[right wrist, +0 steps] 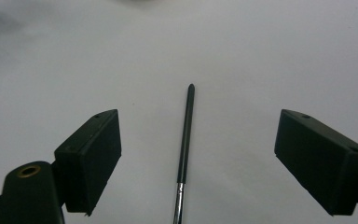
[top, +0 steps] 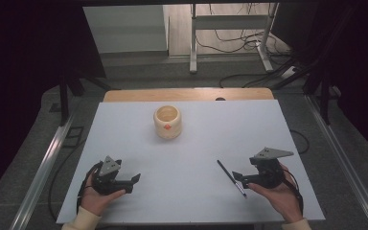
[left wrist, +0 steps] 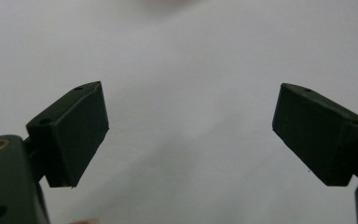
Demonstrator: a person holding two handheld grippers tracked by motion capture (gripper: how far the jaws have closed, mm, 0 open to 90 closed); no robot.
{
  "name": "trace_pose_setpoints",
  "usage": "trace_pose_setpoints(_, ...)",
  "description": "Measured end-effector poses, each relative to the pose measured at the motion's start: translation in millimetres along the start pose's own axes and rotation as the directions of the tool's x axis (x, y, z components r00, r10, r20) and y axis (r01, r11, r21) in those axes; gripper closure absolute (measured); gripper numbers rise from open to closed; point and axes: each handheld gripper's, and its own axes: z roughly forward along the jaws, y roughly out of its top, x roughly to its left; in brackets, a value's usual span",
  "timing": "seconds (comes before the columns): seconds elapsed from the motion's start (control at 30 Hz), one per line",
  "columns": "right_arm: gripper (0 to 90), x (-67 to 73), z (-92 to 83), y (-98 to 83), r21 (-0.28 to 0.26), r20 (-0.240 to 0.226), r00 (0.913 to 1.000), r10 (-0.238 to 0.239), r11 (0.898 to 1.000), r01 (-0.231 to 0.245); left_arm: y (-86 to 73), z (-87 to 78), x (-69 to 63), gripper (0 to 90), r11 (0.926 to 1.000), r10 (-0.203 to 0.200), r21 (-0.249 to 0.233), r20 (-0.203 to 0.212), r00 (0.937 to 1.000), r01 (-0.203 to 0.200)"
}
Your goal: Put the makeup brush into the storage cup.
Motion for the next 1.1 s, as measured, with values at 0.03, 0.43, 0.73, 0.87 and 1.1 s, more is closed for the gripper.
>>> trace_pose_setpoints(0.03, 14.7, 0.0, 0.0, 0.0, 0.0, 0.0, 1.0, 0.0, 1.0, 0.0, 0.1, -0.1, 0.0, 10.8, 1.0, 0.0, 0.0, 0.001, 1.0, 0.0)
trace_pose_setpoints(0.43, 14.4, 6.9, 12.2, 2.4, 0.073, 0.007, 0.9999, -0.015, 0.997, 0.014, 0.2, -0.7, 0.0, 10.8, 1.0, 0.001, -0.002, -0.001, 1.0, -0.001)
trace_pose_setpoints(0.73, 14.6, 10.4, 21.4, 5.3, 0.127, 0.022, 0.9997, -0.013, 0.992, 0.01, 0.2, -0.6, 0.7, 10.9, 1.0, -0.001, -0.003, 0.0, 1.0, 0.001)
trace_pose_setpoints(0.87, 15.5, 14.1, 27.2, 8.4, 0.163, 0.034, 0.9992, -0.018, 0.987, 0.013, 0.3, -1.1, 0.7, 10.9, 1.0, -0.002, -0.006, 0.0, 1.0, 0.002)
trace_pose_setpoints(1.1, 15.5, 17.1, 36.9, 14.1, 0.239, 0.06, 0.9979, -0.021, 0.971, 0.006, 0.5, -1.9, 0.8, 10.9, 1.0, -0.002, -0.009, 0.0, 1.0, 0.002)
